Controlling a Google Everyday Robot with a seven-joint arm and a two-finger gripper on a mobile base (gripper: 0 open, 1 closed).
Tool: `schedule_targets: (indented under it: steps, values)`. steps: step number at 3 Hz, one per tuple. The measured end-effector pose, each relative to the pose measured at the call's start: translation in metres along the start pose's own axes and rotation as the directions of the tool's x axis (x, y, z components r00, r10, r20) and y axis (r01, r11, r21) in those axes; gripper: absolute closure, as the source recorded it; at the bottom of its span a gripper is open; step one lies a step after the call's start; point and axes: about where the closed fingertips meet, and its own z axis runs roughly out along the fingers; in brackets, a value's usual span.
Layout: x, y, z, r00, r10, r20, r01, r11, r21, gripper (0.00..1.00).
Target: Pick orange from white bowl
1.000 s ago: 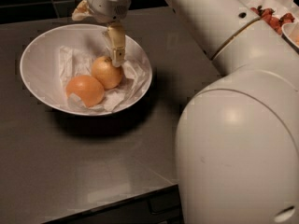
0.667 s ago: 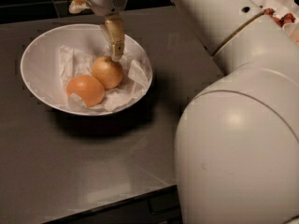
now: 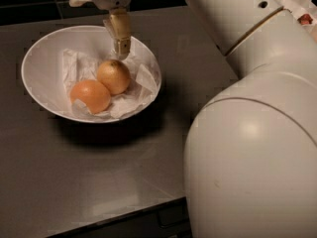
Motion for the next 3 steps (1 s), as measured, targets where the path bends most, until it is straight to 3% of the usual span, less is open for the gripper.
schedule_targets:
  steps: [3]
  values:
    - [-0.008, 0.021, 0.038, 0.996, 0.024, 0.088, -0.02, 0.9988, -0.044, 0.0]
